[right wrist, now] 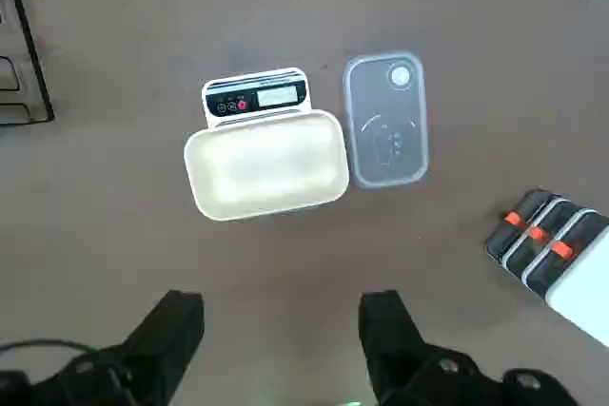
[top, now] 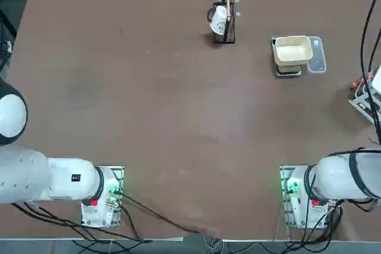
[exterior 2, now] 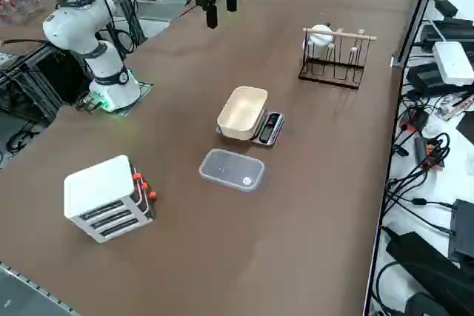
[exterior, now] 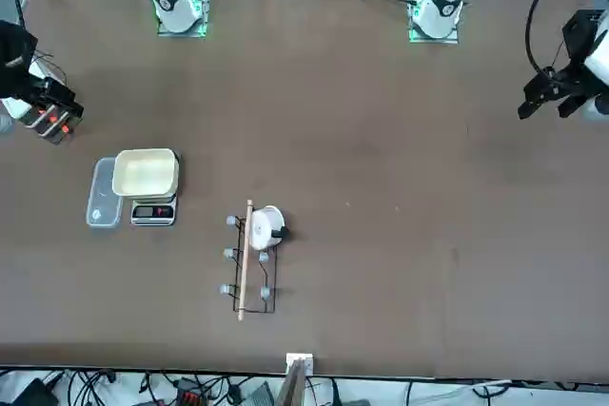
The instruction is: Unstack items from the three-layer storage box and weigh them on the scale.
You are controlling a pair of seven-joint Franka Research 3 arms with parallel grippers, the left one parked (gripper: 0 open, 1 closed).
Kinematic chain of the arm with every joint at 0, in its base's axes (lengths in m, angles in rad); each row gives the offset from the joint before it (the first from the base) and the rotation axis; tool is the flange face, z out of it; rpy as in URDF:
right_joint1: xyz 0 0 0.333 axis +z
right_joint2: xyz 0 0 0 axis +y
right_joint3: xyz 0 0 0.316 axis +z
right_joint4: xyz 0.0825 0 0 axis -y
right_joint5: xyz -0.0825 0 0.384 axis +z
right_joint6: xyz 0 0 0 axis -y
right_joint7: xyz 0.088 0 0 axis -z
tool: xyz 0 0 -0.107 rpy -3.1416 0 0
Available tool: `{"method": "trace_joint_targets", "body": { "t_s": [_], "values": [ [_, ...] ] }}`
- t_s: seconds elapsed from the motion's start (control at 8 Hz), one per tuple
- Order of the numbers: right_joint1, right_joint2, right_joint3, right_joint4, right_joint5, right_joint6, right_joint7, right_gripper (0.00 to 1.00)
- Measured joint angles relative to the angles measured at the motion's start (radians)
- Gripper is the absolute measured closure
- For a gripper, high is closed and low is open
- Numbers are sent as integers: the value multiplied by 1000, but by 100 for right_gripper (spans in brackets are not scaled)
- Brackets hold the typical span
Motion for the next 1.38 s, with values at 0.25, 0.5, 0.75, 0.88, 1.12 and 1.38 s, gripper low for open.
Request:
{"method": "trace_joint_targets", "body": {
  "t_s": [0.25, 0.5, 0.75, 0.88, 1.12, 1.38],
  "values": [
    [0, 0, 0, 0, 0, 0, -24, 0],
    [-4, 1, 0, 0, -2, -26, -39, 0],
    [-29, 28, -1, -3, -1, -145, -39, 0],
    [-37, 69, -1, -11, -1, -210, -43, 0],
    [-37, 142, 1, -54, -65, -236, -106, 0],
    [-93, 152, -3, -128, -148, -181, -377, 0]
  ]
}}
